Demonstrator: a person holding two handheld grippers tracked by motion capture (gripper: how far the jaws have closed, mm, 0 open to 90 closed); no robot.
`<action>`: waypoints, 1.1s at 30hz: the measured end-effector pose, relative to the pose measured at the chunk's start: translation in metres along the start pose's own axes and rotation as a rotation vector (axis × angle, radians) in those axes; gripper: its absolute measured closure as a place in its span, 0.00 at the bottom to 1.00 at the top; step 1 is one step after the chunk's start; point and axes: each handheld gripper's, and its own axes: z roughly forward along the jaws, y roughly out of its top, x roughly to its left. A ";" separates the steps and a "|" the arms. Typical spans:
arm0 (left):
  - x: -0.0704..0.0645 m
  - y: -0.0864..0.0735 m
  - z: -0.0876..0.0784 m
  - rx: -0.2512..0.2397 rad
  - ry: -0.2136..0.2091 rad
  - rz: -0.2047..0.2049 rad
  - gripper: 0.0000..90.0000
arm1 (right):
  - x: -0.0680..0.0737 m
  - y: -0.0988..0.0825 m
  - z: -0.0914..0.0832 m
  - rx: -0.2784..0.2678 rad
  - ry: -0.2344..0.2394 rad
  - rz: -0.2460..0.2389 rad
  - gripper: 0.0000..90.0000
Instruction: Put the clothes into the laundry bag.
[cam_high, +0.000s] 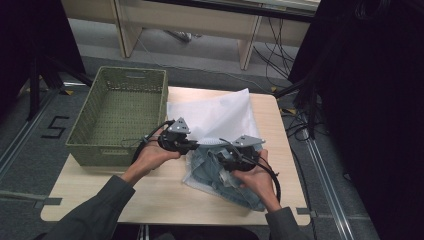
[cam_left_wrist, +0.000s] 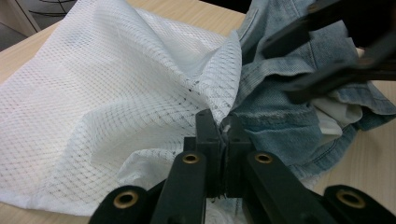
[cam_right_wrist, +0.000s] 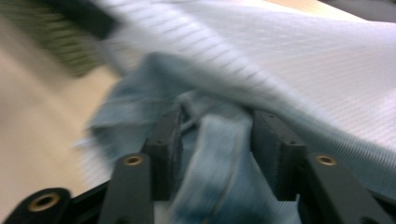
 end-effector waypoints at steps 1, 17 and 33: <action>0.000 0.000 0.000 -0.001 0.001 -0.003 0.97 | 0.001 0.000 -0.007 -0.007 0.018 -0.013 0.54; -0.020 0.003 0.007 0.007 -0.058 0.008 0.97 | 0.006 -0.007 0.037 0.089 -0.028 -0.121 0.88; -0.007 0.002 -0.001 -0.015 -0.032 -0.037 0.97 | -0.008 0.001 0.061 0.011 -0.038 0.045 0.75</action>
